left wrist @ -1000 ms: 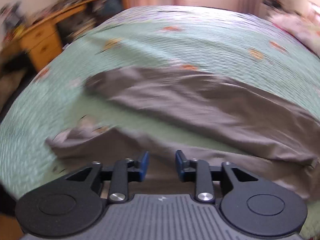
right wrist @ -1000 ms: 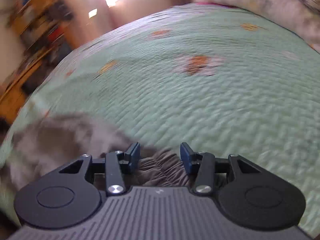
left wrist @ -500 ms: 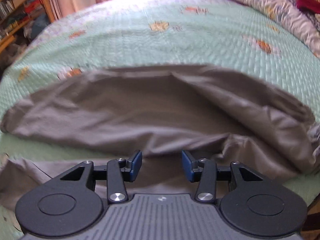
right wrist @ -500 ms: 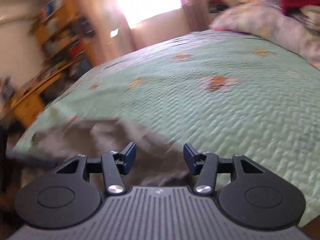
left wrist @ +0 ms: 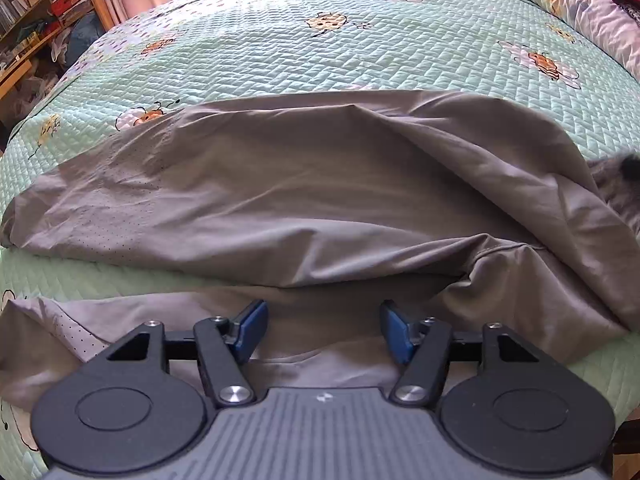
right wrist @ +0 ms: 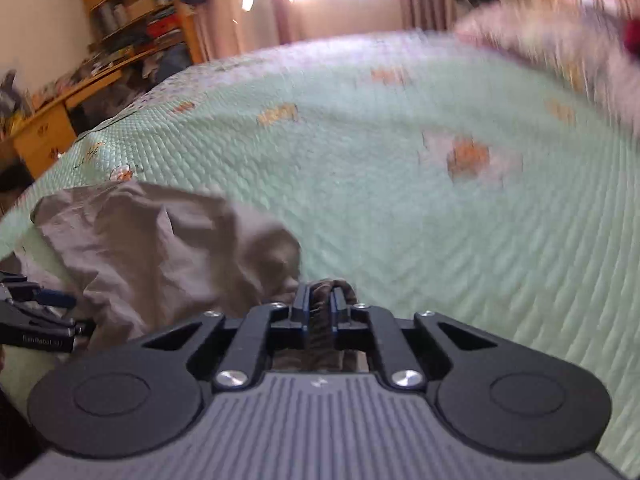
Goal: Fold clothes
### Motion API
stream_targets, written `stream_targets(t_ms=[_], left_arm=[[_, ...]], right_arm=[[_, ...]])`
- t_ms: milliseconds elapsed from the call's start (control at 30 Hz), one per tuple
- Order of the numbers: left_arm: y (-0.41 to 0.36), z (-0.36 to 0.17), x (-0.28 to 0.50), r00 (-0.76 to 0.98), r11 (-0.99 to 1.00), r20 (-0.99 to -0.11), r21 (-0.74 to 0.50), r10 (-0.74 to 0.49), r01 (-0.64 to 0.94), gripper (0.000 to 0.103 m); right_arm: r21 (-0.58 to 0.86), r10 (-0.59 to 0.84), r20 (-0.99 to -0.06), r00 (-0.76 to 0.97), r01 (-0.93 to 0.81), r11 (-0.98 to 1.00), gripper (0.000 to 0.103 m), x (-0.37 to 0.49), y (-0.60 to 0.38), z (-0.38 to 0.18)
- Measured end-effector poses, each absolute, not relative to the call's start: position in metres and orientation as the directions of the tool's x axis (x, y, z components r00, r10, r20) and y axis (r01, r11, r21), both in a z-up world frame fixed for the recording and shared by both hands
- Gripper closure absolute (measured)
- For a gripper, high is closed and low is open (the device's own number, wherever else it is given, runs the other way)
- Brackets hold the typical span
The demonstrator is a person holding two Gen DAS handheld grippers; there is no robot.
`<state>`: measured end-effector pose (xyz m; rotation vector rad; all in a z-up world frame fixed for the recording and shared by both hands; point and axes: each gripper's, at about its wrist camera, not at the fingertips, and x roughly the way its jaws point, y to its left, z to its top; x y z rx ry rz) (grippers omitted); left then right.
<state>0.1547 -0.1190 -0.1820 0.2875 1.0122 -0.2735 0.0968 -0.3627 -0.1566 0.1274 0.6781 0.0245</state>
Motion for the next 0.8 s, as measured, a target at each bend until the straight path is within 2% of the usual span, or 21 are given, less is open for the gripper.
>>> stream_targets(t_ms=[67, 133, 200, 233, 267, 300, 333, 400, 500, 600, 667, 733, 800], left_arm=[[-0.114, -0.180, 0.155, 0.497, 0.933, -0.862, 0.092, -0.101, 0.349, 0.035], [-0.108, -0.178, 0.155, 0.492, 0.936, -0.864, 0.075, -0.111, 0.343, 0.035], [-0.098, -0.173, 0.154, 0.495, 0.941, -0.861, 0.063, -0.117, 0.332, 0.035], [-0.092, -0.169, 0.154, 0.501, 0.945, -0.857, 0.061, -0.115, 0.322, 0.035], [-0.084, -0.165, 0.154, 0.511, 0.949, -0.853, 0.062, -0.111, 0.310, 0.035], [-0.075, -0.161, 0.154, 0.522, 0.953, -0.847, 0.064, -0.105, 0.297, 0.035], [-0.063, -0.157, 0.156, 0.536, 0.959, -0.839, 0.071, -0.092, 0.276, 0.035], [-0.040, -0.148, 0.162, 0.567, 0.970, -0.822, 0.089, -0.057, 0.225, 0.035], [0.007, -0.133, 0.177, 0.613, 0.988, -0.790, 0.111, 0.025, 0.103, 0.032], [0.063, -0.116, 0.200, 0.650, 0.985, -0.742, 0.158, 0.168, -0.074, 0.024], [0.102, -0.108, 0.219, 0.660, 0.962, -0.700, 0.191, 0.272, -0.195, 0.019], [0.140, -0.109, 0.246, 0.638, 0.945, -0.700, 0.198, 0.322, -0.260, 0.013], [0.179, -0.116, 0.273, 0.592, 0.927, -0.724, 0.191, 0.356, -0.323, 0.013]], right_arm=[[0.047, -0.040, -0.558, 0.829, 0.079, 0.996, 0.096, 0.118, -0.367, -0.133], [-0.024, -0.206, -0.465, 0.861, 0.220, 0.975, 0.093, 0.143, -0.383, -0.114], [-0.150, -0.459, -0.347, 0.818, 0.435, 0.888, 0.094, 0.172, -0.403, -0.108], [-0.233, -0.580, -0.282, 0.765, 0.531, 0.814, 0.088, 0.186, -0.411, -0.111], [-0.263, -0.623, -0.261, 0.737, 0.567, 0.781, 0.088, 0.195, -0.420, -0.115], [-0.206, -0.580, -0.308, 0.754, 0.542, 0.815, 0.088, 0.198, -0.432, -0.117], [-0.073, -0.485, -0.373, 0.791, 0.496, 0.865, 0.088, 0.194, -0.444, -0.117], [0.155, -0.340, -0.435, 0.834, 0.441, 0.884, 0.087, 0.177, -0.455, -0.126], [0.237, -0.225, -0.475, 0.851, 0.370, 0.898, 0.087, 0.151, -0.434, -0.151], [0.325, -0.142, -0.470, 0.871, 0.320, 0.890, 0.086, 0.119, -0.409, -0.170], [0.391, -0.108, -0.458, 0.882, 0.309, 0.867, 0.080, 0.100, -0.394, -0.180], [0.441, -0.089, -0.447, 0.890, 0.306, 0.844, 0.076, 0.089, -0.382, -0.188], [0.460, -0.083, -0.438, 0.895, 0.302, 0.835, 0.076, 0.086, -0.373, -0.191]])
